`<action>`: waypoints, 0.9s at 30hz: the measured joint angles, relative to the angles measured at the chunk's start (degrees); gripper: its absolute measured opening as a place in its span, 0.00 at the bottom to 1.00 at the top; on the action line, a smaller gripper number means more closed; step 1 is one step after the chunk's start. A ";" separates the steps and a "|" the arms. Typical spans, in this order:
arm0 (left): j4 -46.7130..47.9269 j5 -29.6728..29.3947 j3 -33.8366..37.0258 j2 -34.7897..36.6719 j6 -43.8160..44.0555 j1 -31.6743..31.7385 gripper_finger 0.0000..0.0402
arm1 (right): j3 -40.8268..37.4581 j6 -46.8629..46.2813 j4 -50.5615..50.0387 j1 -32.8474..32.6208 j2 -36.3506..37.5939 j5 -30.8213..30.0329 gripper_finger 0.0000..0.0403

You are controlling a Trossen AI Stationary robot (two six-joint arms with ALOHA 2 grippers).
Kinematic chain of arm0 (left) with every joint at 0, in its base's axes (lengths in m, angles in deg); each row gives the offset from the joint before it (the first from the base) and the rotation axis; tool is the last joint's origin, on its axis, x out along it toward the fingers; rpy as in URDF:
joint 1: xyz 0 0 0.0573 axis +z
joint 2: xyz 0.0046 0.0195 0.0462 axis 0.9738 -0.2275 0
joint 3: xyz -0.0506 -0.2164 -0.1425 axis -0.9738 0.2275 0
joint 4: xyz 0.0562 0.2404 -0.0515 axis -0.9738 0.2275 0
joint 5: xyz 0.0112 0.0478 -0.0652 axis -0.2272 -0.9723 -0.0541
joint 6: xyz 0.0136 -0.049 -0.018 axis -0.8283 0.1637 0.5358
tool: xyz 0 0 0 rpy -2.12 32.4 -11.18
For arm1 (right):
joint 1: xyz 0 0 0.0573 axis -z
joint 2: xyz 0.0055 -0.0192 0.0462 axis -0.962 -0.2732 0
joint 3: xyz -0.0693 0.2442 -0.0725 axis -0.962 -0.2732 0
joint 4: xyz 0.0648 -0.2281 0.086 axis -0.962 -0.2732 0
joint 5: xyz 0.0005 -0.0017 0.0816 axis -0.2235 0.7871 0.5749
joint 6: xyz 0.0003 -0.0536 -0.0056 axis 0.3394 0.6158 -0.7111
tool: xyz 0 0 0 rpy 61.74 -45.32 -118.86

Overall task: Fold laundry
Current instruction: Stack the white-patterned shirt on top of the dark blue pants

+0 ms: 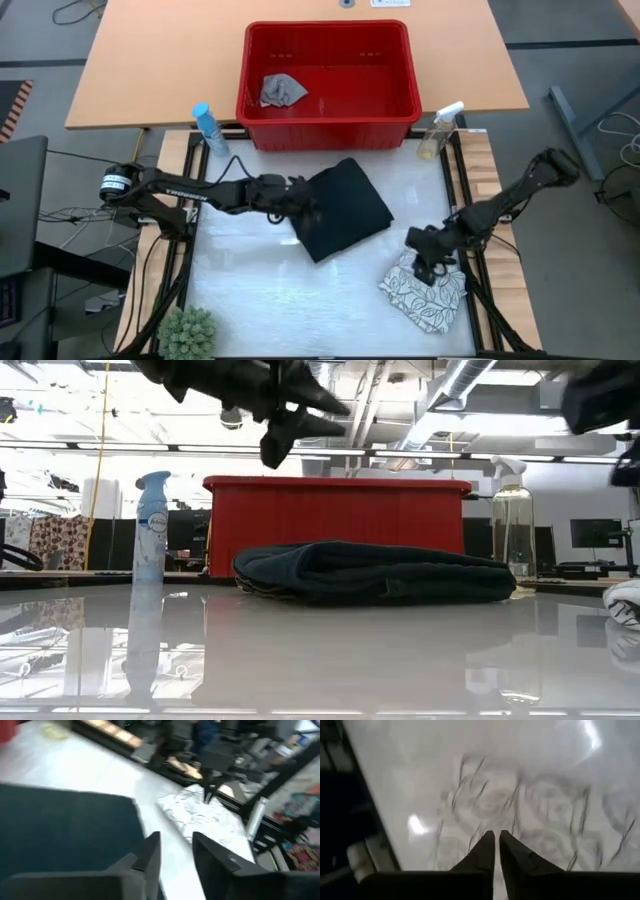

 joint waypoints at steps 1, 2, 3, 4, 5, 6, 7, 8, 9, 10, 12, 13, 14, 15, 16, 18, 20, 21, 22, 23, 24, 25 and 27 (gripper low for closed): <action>-0.92 0.65 0.00 -0.01 -0.56 -0.67 0.28 | 0.50 -0.01 -0.99 -1.15 0.02 1.27 0.15; -2.17 1.17 0.00 -0.01 -0.54 -1.33 0.31 | 1.00 -0.50 -1.59 -2.22 0.02 2.66 0.17; -3.41 1.51 -0.01 -0.06 0.04 -1.97 0.34 | 1.30 -1.82 -1.96 -3.37 0.02 3.87 0.19; -4.86 1.68 -0.03 -0.62 1.20 -2.53 0.37 | 1.40 -3.60 -2.32 -4.65 0.02 4.94 0.23; -6.32 1.81 -0.09 -1.26 2.74 -3.09 0.40 | 1.42 -5.92 -2.49 -5.99 0.02 6.03 0.26; -6.99 1.83 -0.06 -1.89 4.57 -3.55 0.43 | 1.42 -9.02 -2.24 -7.45 0.02 6.86 0.30; -8.09 1.83 0.00 -2.80 6.50 -3.91 0.45 | 1.42 -12.62 -1.98 -9.21 0.00 7.31 0.34; -10.63 1.81 -0.16 -4.03 8.24 -4.22 0.47 | 1.44 -16.67 -1.77 -11.06 0.02 7.30 0.38; -11.84 1.81 -0.79 -5.06 9.83 -4.46 0.49 | 1.44 -20.68 -1.32 -13.06 0.01 7.28 0.43; -12.55 2.05 -1.32 -6.09 11.61 -4.55 0.50 | 1.44 -24.38 -0.77 -15.05 -0.07 7.27 0.47; -12.50 3.50 -3.24 -8.71 13.79 -4.70 0.52 | 1.44 -30.65 -0.07 -18.88 -0.29 7.09 0.55; -12.34 4.44 -4.21 -10.10 14.21 -4.70 0.52 | 1.44 -32.96 -0.19 -20.79 -0.45 6.42 0.58; -11.55 5.33 -5.20 -11.42 14.53 -4.70 0.52 | 1.44 -34.90 -0.20 -22.62 -0.69 5.26 0.61; -11.35 6.20 -6.36 -12.84 14.99 -4.72 0.52 | 1.44 -36.38 0.03 -24.21 -1.00 3.43 0.62; -11.45 6.91 -7.75 -14.18 15.55 -4.72 0.52 | 1.44 -37.40 0.19 -25.81 -1.44 1.16 0.63; -11.70 7.78 -10.09 -16.27 16.81 -4.72 0.52 | 1.44 -39.61 -0.05 -28.36 -2.79 -3.97 0.63; -11.78 9.31 -12.24 -18.03 17.12 -4.70 0.52 | 1.44 -41.72 0.19 -29.76 -5.12 -8.30 0.60; -11.70 9.88 -13.07 -18.80 17.16 -4.70 0.52 | 1.44 -42.62 0.26 -30.04 -6.58 -9.61 0.58; -11.53 10.46 -13.75 -19.39 17.33 -4.70 0.52 | 1.44 -43.25 0.31 -30.19 -8.16 -10.29 0.55; -11.32 11.28 -14.20 -19.66 17.43 -4.70 0.52 | 1.44 -43.64 0.63 -30.16 -9.85 -10.51 0.52; -11.25 11.91 -14.39 -19.70 17.44 -4.70 0.52 | 1.44 -44.07 1.34 -29.97 -11.58 -10.59 0.47; -11.30 12.35 -14.54 -19.70 17.36 -4.70 0.52 | 1.44 -44.77 1.83 -29.79 -13.31 -10.63 0.42; -10.93 12.42 -14.64 -19.53 17.23 -4.70 0.52 | 1.44 -46.02 3.13 -29.07 -16.64 -10.62 0.31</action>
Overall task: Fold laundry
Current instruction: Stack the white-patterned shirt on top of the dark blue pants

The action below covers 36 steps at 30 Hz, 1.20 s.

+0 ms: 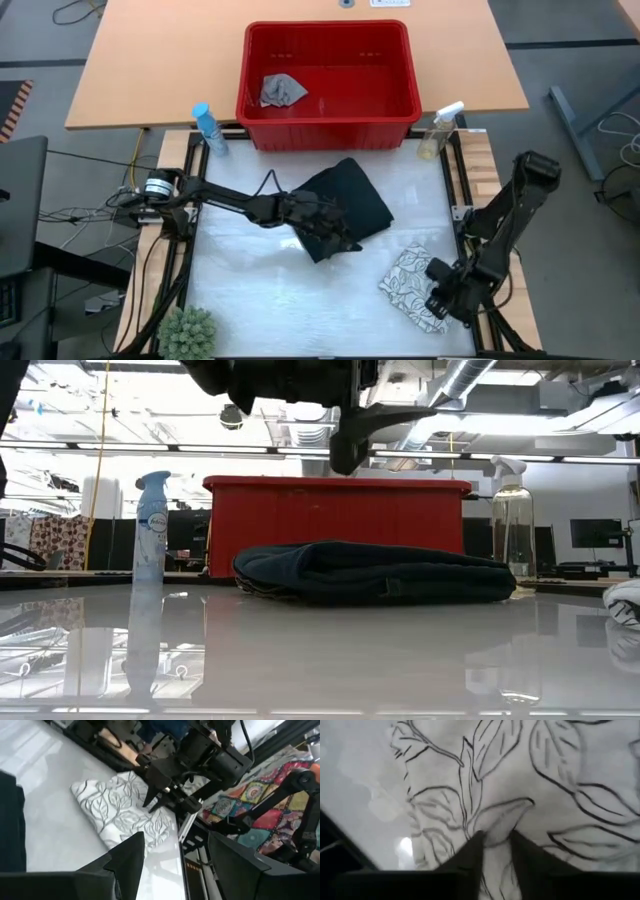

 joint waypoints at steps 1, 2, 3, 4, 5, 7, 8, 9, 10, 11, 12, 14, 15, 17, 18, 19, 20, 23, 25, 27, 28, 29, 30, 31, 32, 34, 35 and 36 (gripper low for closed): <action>0.34 0.41 0.00 0.03 0.06 0.02 0.52 | 0.00 -0.08 1.29 0.41 -1.53 -0.02 0.24; 0.55 1.02 0.03 0.03 0.24 0.12 0.52 | 0.00 0.05 2.77 0.94 -3.00 0.00 0.17; 0.73 1.62 0.07 0.03 0.67 0.19 0.52 | 0.00 0.26 4.14 1.51 -4.36 0.00 0.10; 0.87 1.93 0.07 0.04 0.76 0.22 0.52 | 0.00 1.01 5.44 2.13 -5.64 -0.02 0.06; 1.20 2.21 0.04 0.10 0.81 0.22 0.52 | 0.00 1.71 6.73 2.85 -6.88 -0.02 0.04; 2.56 3.61 0.04 0.14 0.94 0.22 0.52 | 0.14 2.88 9.04 4.61 -9.09 0.08 0.05; 3.28 4.56 0.04 0.14 1.01 0.23 0.52 | 0.24 3.87 10.40 5.87 -9.92 0.34 0.07; 4.13 5.56 0.04 0.14 1.01 0.24 0.52 | 0.26 5.36 12.01 7.11 -10.70 0.59 0.07; 4.85 6.47 0.04 0.14 1.01 0.22 0.52 | 0.28 7.32 13.70 8.49 -11.33 0.76 0.08; 5.89 7.09 0.04 0.14 0.97 0.22 0.52 | 0.28 9.30 15.38 10.17 -11.84 0.95 0.07; 7.26 7.71 0.04 0.14 0.76 0.31 0.52 | 0.29 11.35 17.25 11.96 -12.35 1.12 0.07; 9.55 9.25 0.06 0.14 0.63 0.39 0.52 | 0.77 15.61 19.47 15.64 -12.98 1.14 0.05; 10.25 9.84 0.07 0.14 0.66 0.47 0.52 | 1.46 17.87 19.64 17.55 -13.39 1.18 0.04; 10.73 10.71 0.07 0.14 0.63 0.57 0.52 | 2.93 23.02 19.29 20.83 -13.69 1.12 0.04; 10.99 11.48 0.07 0.16 0.56 0.67 0.52 | 3.95 25.75 18.71 22.31 -13.74 0.98 0.05; 11.47 12.69 0.07 0.36 0.22 0.88 0.52 | 5.02 28.58 18.58 23.64 -13.73 1.03 0.06; 11.83 14.08 0.08 0.57 0.04 1.12 0.52 | 6.29 31.11 18.42 24.88 -13.42 1.03 0.07; 14.98 17.35 0.07 2.32 -0.11 1.99 0.52 | 9.77 36.62 15.28 27.24 -11.42 1.40 0.12; 17.72 17.54 0.03 2.85 -0.96 2.08 0.52 | 11.66 38.55 13.53 27.67 -10.14 2.40 0.14; 21.71 15.04 0.01 2.75 -2.30 1.63 0.52 | 13.03 38.74 11.62 27.15 -8.89 2.98 0.14; 23.67 13.84 0.10 2.65 -3.04 1.24 0.52 | 13.45 38.52 11.60 26.48 -8.22 2.98 0.14; 25.61 12.57 0.11 2.62 -4.03 0.74 0.52 | 13.74 37.54 11.87 25.61 -7.70 2.77 0.15; 27.05 11.27 0.11 2.46 -5.44 0.20 0.52 | 13.93 36.32 11.92 24.58 -7.37 1.96 0.15; 28.30 9.92 0.07 2.38 -7.04 -0.31 0.52 | 13.94 35.15 12.08 23.40 -7.21 0.49 0.15; 29.65 8.51 0.07 2.30 -8.83 -0.72 0.52 | 13.99 33.78 12.23 21.98 -7.19 -1.50 0.15; 30.93 4.59 0.11 2.19 -11.56 -1.94 0.52 | 13.99 30.43 11.76 19.21 -7.72 -6.00 0.14; 30.30 2.20 0.11 2.17 -12.47 -2.73 0.52 | 13.99 28.87 11.32 17.91 -8.08 -8.24 0.14; 29.33 -0.48 0.11 2.17 -13.55 -3.39 0.52 | 13.99 27.24 10.76 16.47 -8.72 -10.37 0.14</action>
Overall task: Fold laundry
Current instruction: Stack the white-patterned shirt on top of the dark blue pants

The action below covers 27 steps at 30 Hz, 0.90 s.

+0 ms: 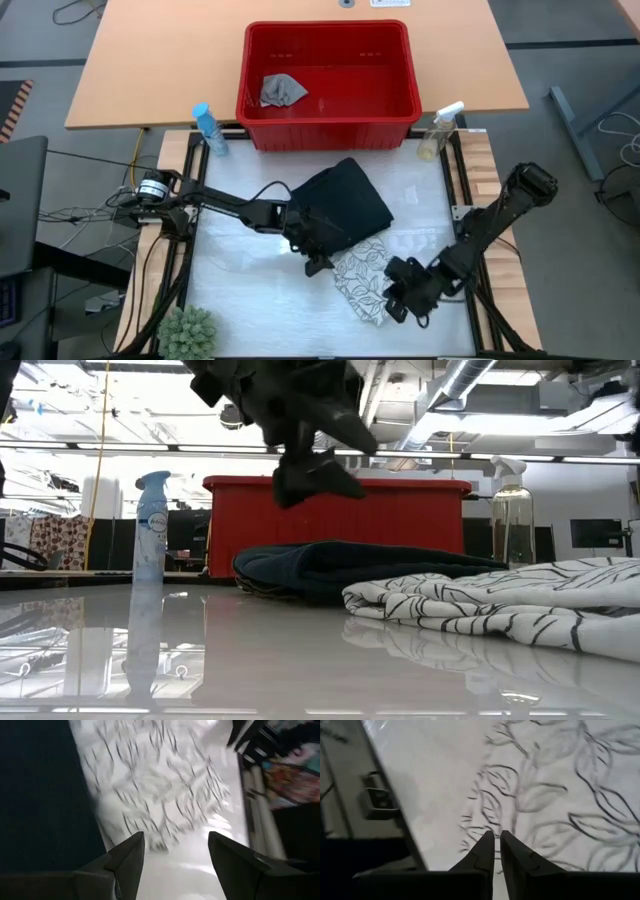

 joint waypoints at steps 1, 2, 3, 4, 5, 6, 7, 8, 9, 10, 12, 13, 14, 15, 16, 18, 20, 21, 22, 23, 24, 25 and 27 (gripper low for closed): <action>-0.94 -2.59 0.00 0.00 -1.48 -0.72 0.52 | -0.02 -1.83 -0.82 -1.16 -0.66 -1.89 0.14; -1.62 -4.78 -0.02 0.00 -2.87 -1.37 0.52 | -0.03 -3.93 -1.89 -2.12 -1.57 -3.77 0.13; -2.08 -6.47 -0.02 0.00 -3.74 -1.91 0.52 | -0.08 -5.97 -2.81 -2.91 -2.41 -5.09 0.13; -2.79 -7.49 -0.02 0.00 -4.13 -2.40 0.52 | -0.09 -7.98 -3.46 -3.53 -3.51 -5.84 0.13; -3.60 -7.77 -0.02 0.00 -4.24 -2.83 0.52 | -0.09 -9.62 -3.75 -3.78 -4.65 -6.15 0.13; -4.23 -8.23 -0.04 -0.08 -4.23 -3.16 0.52 | -0.09 -10.78 -3.67 -3.84 -6.06 -6.21 0.13; -4.29 -9.31 -0.07 -0.11 -4.14 -3.56 0.52 | -0.09 -11.51 -3.37 -4.03 -7.35 -6.19 0.13; -3.89 -10.94 -0.07 -0.16 -4.44 -4.03 0.52 | -0.07 -11.99 -2.90 -4.09 -8.89 -6.13 0.13; -3.34 -13.14 -0.07 -0.23 -5.32 -4.55 0.52 | 0.05 -12.39 -2.71 -4.15 -10.32 -5.88 0.13; -3.10 -15.77 -0.06 -0.28 -6.60 -5.12 0.52 | 0.28 -12.70 -2.56 -4.15 -11.72 -5.18 0.13; -3.63 -19.06 -0.02 -0.28 -9.03 -6.07 0.52 | 0.81 -13.88 -1.96 -4.22 -14.29 -3.93 0.13; -4.00 -19.64 -0.04 -0.28 -9.44 -6.44 0.52 | 1.13 -14.48 -1.58 -4.22 -15.45 -2.99 0.13; -3.94 -19.68 -0.04 -0.28 -9.38 -6.67 0.52 | 1.56 -14.94 -1.06 -4.40 -16.44 -2.30 0.13; -3.67 -19.24 -0.04 -0.28 -8.35 -6.97 0.52 | 2.15 -15.11 -0.55 -4.45 -17.42 -1.08 0.13; -3.33 -18.88 -0.04 -0.43 -7.17 -7.28 0.52 | 2.97 -15.04 -0.15 -4.64 -18.40 0.13 0.13; -4.08 -18.40 -0.04 -1.46 -5.13 -7.92 0.52 | 4.80 -13.89 -0.39 -5.30 -20.11 0.90 0.13; -5.27 -17.39 -0.02 -3.12 -2.88 -8.51 0.52 | 6.18 -12.53 -1.17 -6.01 -21.18 1.09 0.13; -6.79 -16.42 -0.02 -4.08 -1.76 -8.77 0.52 | 6.81 -12.04 -1.92 -6.33 -21.33 1.38 0.13; -8.04 -15.48 -0.02 -5.27 -0.54 -9.03 0.52 | 7.25 -11.44 -2.63 -6.62 -21.39 1.79 0.13; -9.39 -15.06 -0.04 -6.38 0.46 -9.20 0.52 | 7.63 -10.77 -3.52 -6.96 -21.39 2.31 0.13; -10.12 -15.13 -0.04 -7.30 1.29 -9.47 0.52 | 7.88 -10.28 -4.22 -7.51 -21.39 2.77 0.13; -10.54 -15.67 -0.02 -8.17 2.44 -9.51 0.52 | 8.01 -9.45 -4.84 -8.04 -21.31 2.92 0.13; -11.46 -18.57 -0.10 -9.26 5.19 -9.46 0.52 | 8.09 -7.00 -5.39 -9.38 -21.22 3.91 0.13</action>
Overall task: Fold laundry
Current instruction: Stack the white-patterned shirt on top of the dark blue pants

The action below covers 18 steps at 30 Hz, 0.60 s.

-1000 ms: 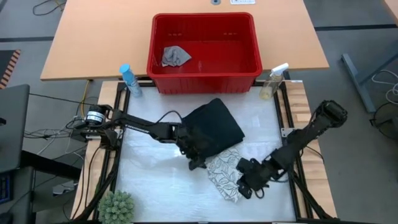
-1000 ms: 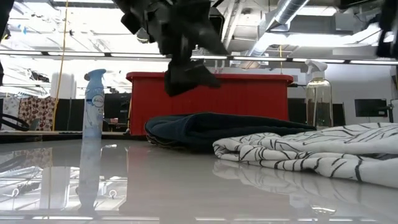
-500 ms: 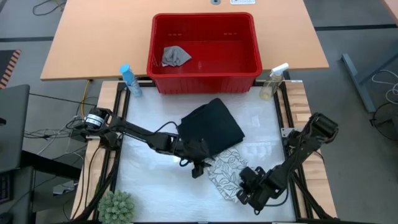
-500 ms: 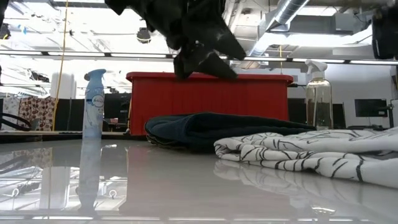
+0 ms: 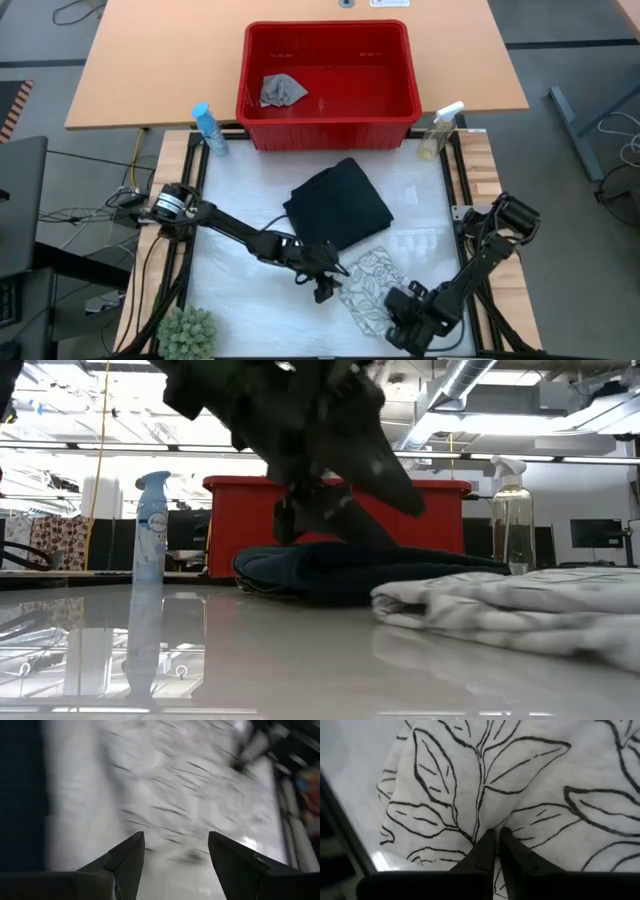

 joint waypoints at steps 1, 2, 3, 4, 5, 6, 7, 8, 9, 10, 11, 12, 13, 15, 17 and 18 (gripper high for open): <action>0.03 -1.80 -0.12 -0.34 1.21 0.21 0.52 | -0.02 1.19 -0.14 -0.75 -0.01 0.33 0.13; -0.30 -3.04 -0.38 -0.43 2.56 0.42 0.52 | 0.00 1.98 -0.46 -1.52 -0.09 0.73 0.13; -1.33 -3.38 -0.46 -0.46 3.49 0.65 0.52 | 0.04 2.47 -0.90 -2.27 -0.11 0.97 0.13; -2.56 -3.37 -0.72 -0.47 3.99 0.84 0.52 | 0.04 2.60 -1.43 -2.91 -0.11 1.02 0.13; -4.23 -3.30 -1.31 -0.90 4.01 1.05 0.52 | 0.04 2.69 -2.23 -3.46 -0.11 1.14 0.13; -5.70 -2.87 -2.02 -1.18 3.95 1.17 0.52 | 0.03 2.74 -3.09 -3.97 -0.06 1.32 0.13; -6.02 -2.28 -2.65 -1.43 3.55 1.21 0.52 | 0.02 3.07 -3.82 -4.33 -0.04 1.62 0.13; -5.66 -2.12 -3.77 -2.52 3.43 1.21 0.52 | 0.00 3.52 -4.32 -4.62 -0.02 1.93 0.13; -5.92 -2.03 -5.53 -3.85 3.47 1.23 0.52 | 0.00 3.56 -4.99 -5.12 0.00 2.04 0.13; -5.53 -1.67 -6.99 -5.13 3.95 1.34 0.52 | 0.04 3.61 -5.31 -5.55 -0.02 1.87 0.13; -3.43 -1.63 -8.47 -6.43 4.99 1.37 0.52 | -0.04 3.73 -5.51 -5.89 -0.02 1.79 0.13; -1.74 -1.36 -10.48 -7.88 5.84 1.45 0.52 | -0.07 3.73 -5.97 -6.38 0.00 1.79 0.13; -0.02 -0.90 -12.92 -9.41 6.17 1.58 0.52 | -0.04 3.76 -6.01 -6.79 -0.03 1.66 0.13; 6.69 -0.45 -17.65 -11.43 5.74 1.67 0.52 | -0.07 3.53 -5.94 -7.38 -0.04 1.41 0.13; 12.98 -0.58 -22.88 -14.09 5.20 1.84 0.52 | -0.09 2.74 -5.94 -8.05 -0.07 0.47 0.13; 15.57 -0.41 -24.98 -15.04 4.83 1.85 0.52 | -0.09 2.19 -5.85 -8.31 -0.09 -0.23 0.13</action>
